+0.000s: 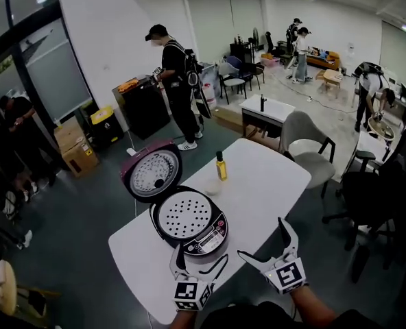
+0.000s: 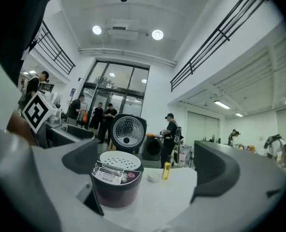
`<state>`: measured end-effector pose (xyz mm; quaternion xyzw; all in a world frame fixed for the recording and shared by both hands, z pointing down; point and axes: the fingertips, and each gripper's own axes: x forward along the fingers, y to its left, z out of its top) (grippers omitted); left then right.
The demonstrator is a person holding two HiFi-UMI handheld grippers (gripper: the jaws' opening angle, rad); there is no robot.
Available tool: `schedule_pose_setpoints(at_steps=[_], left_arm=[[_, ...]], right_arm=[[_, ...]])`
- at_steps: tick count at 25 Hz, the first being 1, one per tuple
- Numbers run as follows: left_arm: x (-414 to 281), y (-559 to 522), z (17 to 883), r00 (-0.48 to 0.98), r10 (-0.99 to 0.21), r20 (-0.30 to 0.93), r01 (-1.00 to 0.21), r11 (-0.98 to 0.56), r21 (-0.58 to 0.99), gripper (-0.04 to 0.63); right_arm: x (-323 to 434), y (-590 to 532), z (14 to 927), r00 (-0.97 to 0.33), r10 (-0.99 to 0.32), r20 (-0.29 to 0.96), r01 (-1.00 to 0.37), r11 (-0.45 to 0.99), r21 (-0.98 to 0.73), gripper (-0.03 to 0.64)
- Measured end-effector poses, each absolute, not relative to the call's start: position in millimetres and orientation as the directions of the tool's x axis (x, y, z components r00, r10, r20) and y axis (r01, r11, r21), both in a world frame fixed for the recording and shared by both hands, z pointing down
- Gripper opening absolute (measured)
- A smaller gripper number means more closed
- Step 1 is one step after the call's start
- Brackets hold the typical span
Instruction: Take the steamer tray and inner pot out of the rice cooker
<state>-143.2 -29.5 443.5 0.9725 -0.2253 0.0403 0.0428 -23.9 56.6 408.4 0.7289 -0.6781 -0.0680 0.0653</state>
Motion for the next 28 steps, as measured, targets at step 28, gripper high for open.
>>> schedule_pose_setpoints(at_steps=[28], left_arm=[[-162.2, -147.9, 449.9, 0.614, -0.776, 0.147, -0.79, -0.604, 0.109, 0.594]], right_arm=[[27.9, -95.7, 426.0, -0.32, -0.947, 0.035, -0.939, 0.322, 0.118, 0.592]])
